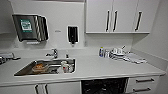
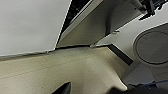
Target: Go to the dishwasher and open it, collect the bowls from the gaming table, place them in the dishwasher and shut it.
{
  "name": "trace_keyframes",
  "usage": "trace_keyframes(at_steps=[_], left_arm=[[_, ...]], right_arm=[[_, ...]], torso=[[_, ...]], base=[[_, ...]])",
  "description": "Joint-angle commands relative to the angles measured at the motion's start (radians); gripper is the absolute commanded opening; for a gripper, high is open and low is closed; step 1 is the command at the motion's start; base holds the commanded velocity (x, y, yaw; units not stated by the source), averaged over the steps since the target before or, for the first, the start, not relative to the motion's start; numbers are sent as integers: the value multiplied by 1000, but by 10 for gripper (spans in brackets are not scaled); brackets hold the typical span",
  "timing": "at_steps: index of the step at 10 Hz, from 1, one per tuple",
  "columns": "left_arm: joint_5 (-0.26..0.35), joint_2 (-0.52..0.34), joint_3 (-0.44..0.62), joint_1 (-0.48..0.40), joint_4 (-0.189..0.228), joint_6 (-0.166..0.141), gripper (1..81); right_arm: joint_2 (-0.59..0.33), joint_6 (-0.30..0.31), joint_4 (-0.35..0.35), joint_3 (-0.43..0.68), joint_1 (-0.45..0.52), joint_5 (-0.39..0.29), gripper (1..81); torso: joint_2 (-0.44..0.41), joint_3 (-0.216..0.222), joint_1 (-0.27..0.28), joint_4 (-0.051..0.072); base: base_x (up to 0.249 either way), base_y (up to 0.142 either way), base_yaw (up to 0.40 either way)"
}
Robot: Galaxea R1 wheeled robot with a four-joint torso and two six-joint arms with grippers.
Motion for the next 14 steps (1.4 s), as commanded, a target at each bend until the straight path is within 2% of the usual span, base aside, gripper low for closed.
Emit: trace_keyframes(at_steps=[1, 3, 6, 14], left_arm=[[-2, -32, -24, -54, -10, -4, 811], [-1, -32, -24, -56, -10, -4, 811], [-1, -30, -24, -54, -7, -4, 811], [7, -21, -24, -54, -4, -4, 811]], right_arm=[[57, -48, -50, 2, 29, -184, 811], [94, -48, -69, -52, -3, -169, 811], [105, -49, -75, -56, -18, -158, 811], [108, -48, -107, -79, -49, -155, 811]], torso=[[0, 0, 0, 0], [0, 0, 0, 0], [0, 0, -2, 0], [0, 0, -1, 0]], base=[[0, 0, 0], [-31, 0, 0], [0, 0, 0], [-78, 0, 0]])
